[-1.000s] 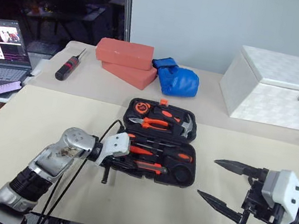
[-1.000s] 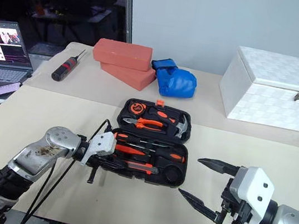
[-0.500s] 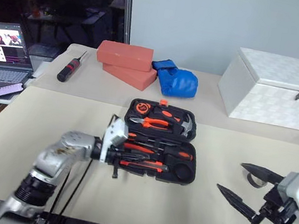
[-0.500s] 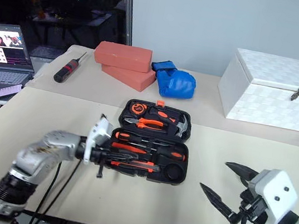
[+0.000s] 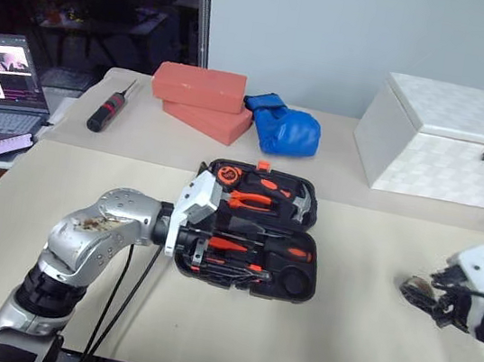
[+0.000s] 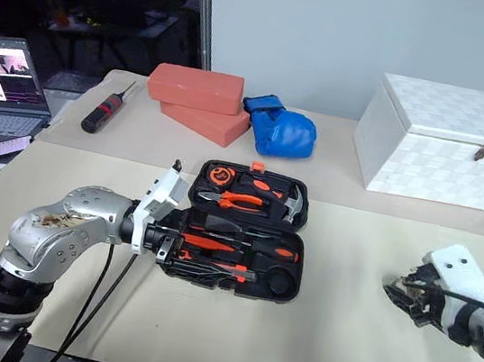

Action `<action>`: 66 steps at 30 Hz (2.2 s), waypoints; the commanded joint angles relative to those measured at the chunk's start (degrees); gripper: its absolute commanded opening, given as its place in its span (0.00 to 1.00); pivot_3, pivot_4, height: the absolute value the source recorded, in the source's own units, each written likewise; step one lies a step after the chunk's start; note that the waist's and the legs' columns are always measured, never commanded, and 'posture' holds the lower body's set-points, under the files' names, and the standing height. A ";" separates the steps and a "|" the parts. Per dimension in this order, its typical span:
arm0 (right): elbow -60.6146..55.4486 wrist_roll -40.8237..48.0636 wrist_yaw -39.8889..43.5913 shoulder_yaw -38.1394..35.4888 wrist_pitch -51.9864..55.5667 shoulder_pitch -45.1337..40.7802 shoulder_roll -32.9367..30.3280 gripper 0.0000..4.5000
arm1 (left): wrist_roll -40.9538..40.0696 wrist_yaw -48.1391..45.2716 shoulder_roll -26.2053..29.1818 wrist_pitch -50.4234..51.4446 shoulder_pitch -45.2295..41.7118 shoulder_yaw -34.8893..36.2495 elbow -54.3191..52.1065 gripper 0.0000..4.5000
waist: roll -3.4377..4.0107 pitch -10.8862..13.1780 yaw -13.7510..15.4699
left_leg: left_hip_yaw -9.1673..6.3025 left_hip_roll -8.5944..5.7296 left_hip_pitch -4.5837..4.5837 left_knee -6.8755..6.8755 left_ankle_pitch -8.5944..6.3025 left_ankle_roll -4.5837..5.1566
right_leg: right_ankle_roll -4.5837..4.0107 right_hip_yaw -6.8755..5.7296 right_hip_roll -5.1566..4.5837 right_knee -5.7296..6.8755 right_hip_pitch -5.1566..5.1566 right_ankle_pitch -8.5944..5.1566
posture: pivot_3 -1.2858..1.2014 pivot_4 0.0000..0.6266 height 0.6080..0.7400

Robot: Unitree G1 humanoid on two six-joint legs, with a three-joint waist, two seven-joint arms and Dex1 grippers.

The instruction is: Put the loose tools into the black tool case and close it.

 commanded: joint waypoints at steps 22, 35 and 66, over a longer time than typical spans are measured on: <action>5.23 -1.87 8.75 6.01 0.28 -10.75 -3.18 0.01 | -4.13 3.56 0.91 -5.69 4.96 5.48 -6.45 1.00 | 0.07 0.00 -0.07 | 0.00 -0.13 -0.07 0.03 0.00 0.01 | 0.23 0.09 -0.07 -0.02 0.00 0.05 | 0.52 0.24 1.00; -21.89 9.37 11.69 26.86 12.82 -27.71 -1.53 0.01 | -8.55 -4.20 12.23 -6.05 15.42 13.55 -4.08 1.00 | 0.09 0.25 -0.72 | 0.05 0.13 0.02 0.03 -0.01 -0.03 | -0.02 0.01 0.00 0.00 -0.10 0.01 | 0.52 0.24 1.00; -15.16 0.17 15.78 42.01 9.13 -30.97 0.08 0.60 | -7.33 -1.19 12.69 -8.85 19.07 14.16 -5.30 1.00 | 0.03 0.26 0.16 | 0.20 0.15 -0.45 0.08 -0.04 -0.06 | -0.04 0.01 0.00 0.47 -0.75 -0.11 | 0.52 0.24 1.00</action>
